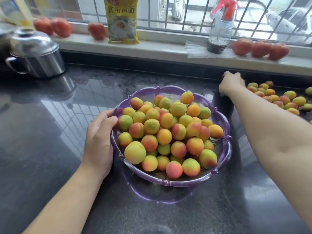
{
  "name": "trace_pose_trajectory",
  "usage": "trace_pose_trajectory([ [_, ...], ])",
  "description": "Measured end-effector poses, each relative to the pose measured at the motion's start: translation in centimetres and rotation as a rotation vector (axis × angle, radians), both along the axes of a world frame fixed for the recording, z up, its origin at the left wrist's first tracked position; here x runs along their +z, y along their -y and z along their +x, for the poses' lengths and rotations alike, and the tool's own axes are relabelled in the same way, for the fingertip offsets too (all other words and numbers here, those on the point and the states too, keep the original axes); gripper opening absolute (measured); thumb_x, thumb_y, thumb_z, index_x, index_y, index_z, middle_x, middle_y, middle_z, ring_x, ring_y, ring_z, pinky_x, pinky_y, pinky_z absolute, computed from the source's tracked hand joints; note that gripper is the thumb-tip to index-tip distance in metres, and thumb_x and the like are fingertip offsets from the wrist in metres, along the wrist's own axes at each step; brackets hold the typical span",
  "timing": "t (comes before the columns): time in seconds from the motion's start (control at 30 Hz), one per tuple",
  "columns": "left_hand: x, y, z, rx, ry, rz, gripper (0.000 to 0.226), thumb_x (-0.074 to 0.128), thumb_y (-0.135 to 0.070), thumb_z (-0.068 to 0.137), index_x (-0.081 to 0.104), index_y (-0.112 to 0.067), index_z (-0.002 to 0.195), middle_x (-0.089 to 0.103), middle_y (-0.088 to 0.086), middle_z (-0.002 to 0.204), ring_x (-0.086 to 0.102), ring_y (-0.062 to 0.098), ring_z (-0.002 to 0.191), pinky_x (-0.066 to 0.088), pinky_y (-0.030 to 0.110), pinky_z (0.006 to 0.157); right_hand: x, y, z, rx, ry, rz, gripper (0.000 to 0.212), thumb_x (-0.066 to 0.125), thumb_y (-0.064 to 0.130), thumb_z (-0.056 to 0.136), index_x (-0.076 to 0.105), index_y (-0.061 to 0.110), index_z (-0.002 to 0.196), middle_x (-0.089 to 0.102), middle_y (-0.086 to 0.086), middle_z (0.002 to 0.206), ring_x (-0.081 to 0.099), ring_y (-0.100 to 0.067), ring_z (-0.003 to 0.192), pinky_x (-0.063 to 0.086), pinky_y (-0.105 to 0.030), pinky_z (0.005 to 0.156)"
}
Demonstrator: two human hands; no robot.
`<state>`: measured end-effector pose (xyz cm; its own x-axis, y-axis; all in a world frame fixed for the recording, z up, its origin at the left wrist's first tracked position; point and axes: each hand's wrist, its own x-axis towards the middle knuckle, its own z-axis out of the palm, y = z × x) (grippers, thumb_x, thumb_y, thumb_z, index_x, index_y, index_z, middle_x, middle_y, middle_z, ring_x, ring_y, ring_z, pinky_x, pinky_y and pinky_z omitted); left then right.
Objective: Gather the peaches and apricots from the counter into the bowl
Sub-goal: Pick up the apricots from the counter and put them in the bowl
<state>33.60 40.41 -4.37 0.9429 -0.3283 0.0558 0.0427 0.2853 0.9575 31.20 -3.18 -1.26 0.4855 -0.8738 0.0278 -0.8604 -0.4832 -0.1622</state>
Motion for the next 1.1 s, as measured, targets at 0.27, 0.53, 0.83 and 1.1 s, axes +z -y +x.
trace_pose_trajectory([
  [0.27, 0.3, 0.1, -0.3, 0.004, 0.019, 0.015, 0.023, 0.055, -0.024, 0.088, 0.074, -0.016, 0.1, 0.08, -0.001, 0.09, 0.075, 0.013, 0.088, 0.061, 0.027, 0.076, 2.3, -4.8, -3.9, 0.163, 0.426, 0.192, 0.031, 0.057, 0.036, 0.092, 0.06, 0.02, 0.118, 0.064, -0.01, 0.11, 0.072, -0.03, 0.082, 0.064, -0.046, 0.072],
  [0.53, 0.4, -0.3, -0.4, -0.018, 0.016, 0.052, 0.027, 0.054, -0.031, 0.081, 0.076, -0.022, 0.094, 0.075, -0.005, 0.089, 0.069, 0.013, 0.088, 0.056, 0.027, 0.074, 8.9, -16.0, -12.0, 0.499, 0.577, 0.392, 0.025, 0.071, 0.032, 0.094, 0.071, 0.026, 0.118, 0.073, 0.0, 0.103, 0.07, -0.014, 0.089, 0.062, -0.035, 0.081],
  [0.83, 1.0, -1.2, -0.4, -0.06, 0.037, 0.136, 0.029, 0.054, -0.043, 0.079, 0.078, -0.03, 0.091, 0.077, -0.001, 0.093, 0.072, 0.036, 0.105, 0.058, 0.065, 0.095, 10.1, -21.5, -11.2, 0.566, 0.389, 0.222, 0.03, 0.073, 0.018, 0.091, 0.069, 0.021, 0.122, 0.069, 0.002, 0.107, 0.066, -0.016, 0.094, 0.056, -0.025, 0.077],
  [1.1, 0.9, -1.1, -0.1, -0.06, 0.027, 0.149, 0.03, 0.054, -0.041, 0.079, 0.076, -0.028, 0.095, 0.076, -0.002, 0.094, 0.072, 0.034, 0.104, 0.059, 0.063, 0.094, 7.1, -22.1, -8.1, 0.602, 0.262, 0.082, 0.029, 0.066, 0.013, 0.095, 0.071, 0.023, 0.122, 0.064, -0.002, 0.119, 0.064, -0.018, 0.105, 0.058, -0.028, 0.082],
])
